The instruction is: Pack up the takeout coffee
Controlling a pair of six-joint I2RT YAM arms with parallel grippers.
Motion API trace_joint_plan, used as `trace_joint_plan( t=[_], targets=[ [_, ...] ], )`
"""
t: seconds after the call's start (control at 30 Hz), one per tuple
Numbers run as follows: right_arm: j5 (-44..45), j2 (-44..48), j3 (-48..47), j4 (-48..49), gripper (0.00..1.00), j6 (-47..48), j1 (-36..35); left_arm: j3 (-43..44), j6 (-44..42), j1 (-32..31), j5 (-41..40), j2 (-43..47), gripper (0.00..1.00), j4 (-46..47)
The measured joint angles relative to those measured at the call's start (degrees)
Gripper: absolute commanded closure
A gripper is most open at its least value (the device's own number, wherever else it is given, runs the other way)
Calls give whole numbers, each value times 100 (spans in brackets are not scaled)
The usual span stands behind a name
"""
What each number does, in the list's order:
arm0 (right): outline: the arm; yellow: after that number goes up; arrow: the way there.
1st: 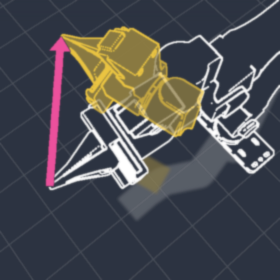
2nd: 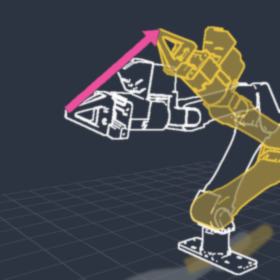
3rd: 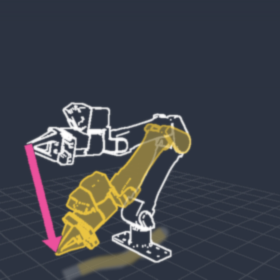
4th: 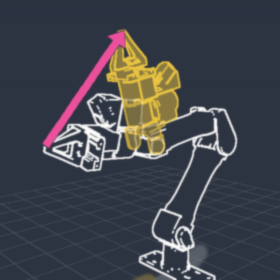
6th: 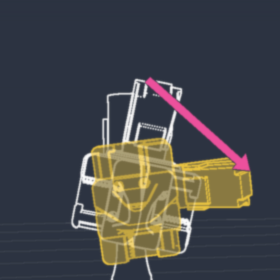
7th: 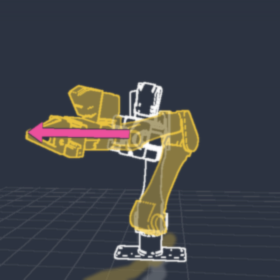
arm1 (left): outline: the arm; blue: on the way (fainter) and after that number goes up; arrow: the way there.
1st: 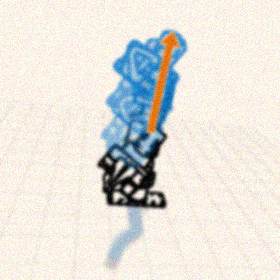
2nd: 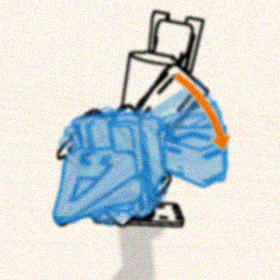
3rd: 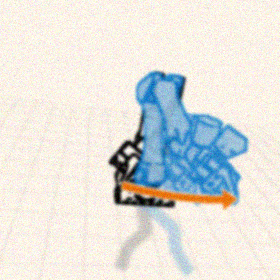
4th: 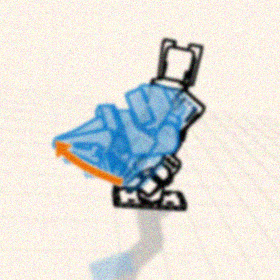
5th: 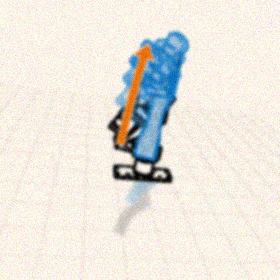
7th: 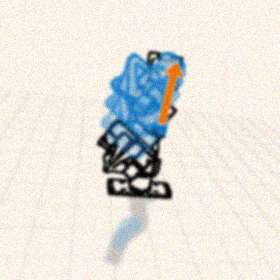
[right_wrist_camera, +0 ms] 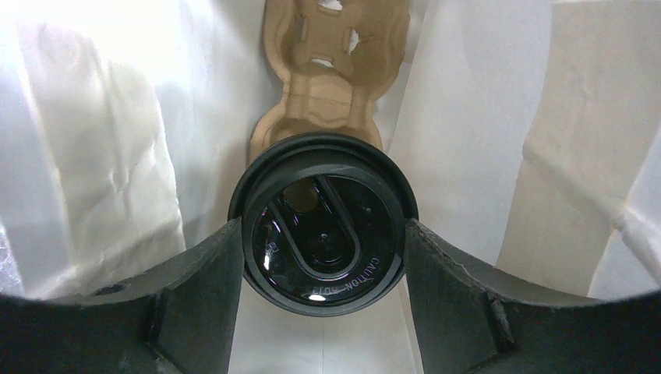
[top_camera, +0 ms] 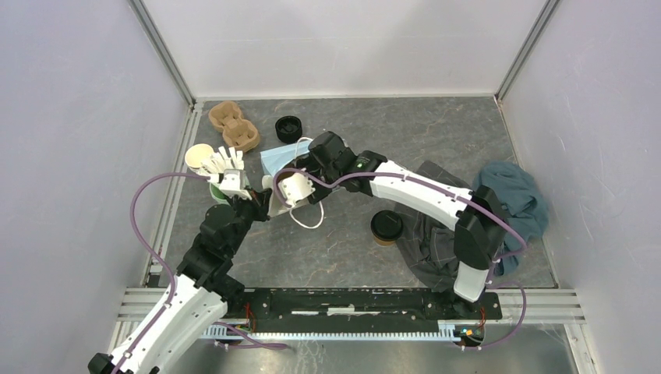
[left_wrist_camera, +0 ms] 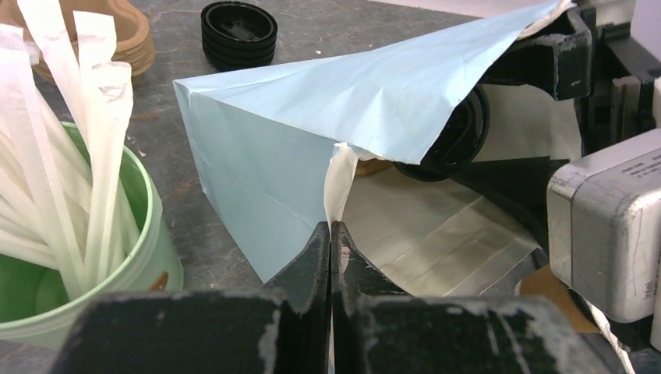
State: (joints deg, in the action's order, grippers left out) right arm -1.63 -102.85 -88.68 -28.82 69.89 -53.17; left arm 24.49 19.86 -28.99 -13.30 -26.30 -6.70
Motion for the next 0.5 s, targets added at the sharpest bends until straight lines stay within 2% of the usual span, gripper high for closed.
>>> trace_joint_plan(
  t=[0.17,0.5],
  targets=[
    [-144,-133,-264,-214,100,72,72,42,-496,0,140,-79,98,0],
    [-319,-264,-603,-369,100,160,197,175,-1235,0,927,-96,98,-7]
  ],
)
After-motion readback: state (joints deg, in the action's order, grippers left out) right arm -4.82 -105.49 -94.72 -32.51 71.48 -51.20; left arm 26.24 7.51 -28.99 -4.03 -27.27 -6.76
